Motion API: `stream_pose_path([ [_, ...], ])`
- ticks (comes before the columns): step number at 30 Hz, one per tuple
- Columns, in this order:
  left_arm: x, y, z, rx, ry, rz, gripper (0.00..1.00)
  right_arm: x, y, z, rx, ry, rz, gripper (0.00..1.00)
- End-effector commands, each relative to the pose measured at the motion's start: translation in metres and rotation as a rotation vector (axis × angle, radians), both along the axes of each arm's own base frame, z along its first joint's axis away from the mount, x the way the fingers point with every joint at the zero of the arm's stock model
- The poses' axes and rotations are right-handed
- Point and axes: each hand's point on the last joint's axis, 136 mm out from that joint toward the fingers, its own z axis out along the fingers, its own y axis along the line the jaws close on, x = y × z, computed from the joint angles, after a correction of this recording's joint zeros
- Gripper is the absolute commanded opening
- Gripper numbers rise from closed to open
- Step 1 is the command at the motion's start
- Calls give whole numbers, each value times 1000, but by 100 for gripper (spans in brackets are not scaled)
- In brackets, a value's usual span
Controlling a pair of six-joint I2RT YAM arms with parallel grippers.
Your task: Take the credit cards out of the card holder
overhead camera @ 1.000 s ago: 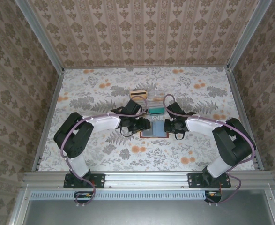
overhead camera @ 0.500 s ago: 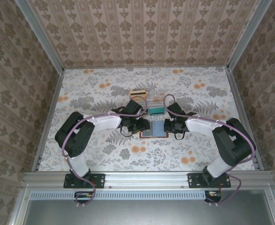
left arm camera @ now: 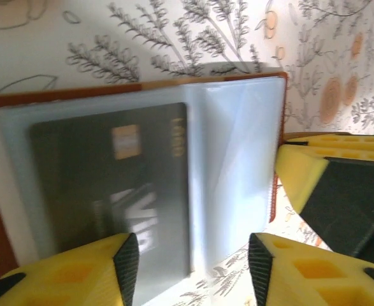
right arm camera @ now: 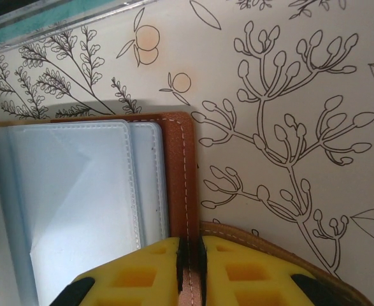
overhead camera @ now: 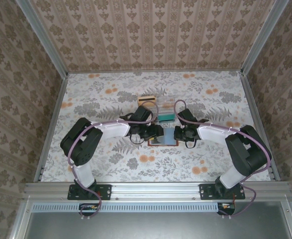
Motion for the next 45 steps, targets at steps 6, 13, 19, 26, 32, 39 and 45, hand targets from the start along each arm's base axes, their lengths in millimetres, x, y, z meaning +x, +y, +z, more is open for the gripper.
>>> stream_pose_path([
  [6, -6, -15, 2, -47, 15, -46, 77, -20, -1, -22, 0, 92, 5, 19],
  [13, -4, -38, 30, -129, -29, -107, 71, -18, -3, -18, 12, 76, -15, 20],
  [19, -4, -54, 31, -144, -17, -144, 69, -15, -18, 1, 30, 15, -72, 20],
  [26, -3, -59, 29, -143, -5, -147, 67, -19, -31, 15, 29, -8, -91, 21],
  [32, -3, -57, 32, -154, -13, -154, 66, -14, -36, 36, 41, -79, -121, 22],
  [39, -5, -74, 25, -169, 21, -187, 61, -13, -43, 53, 51, -108, -146, 23],
  [45, -5, -74, 14, -155, 42, -173, 58, -21, -49, 55, 52, -112, -151, 23],
])
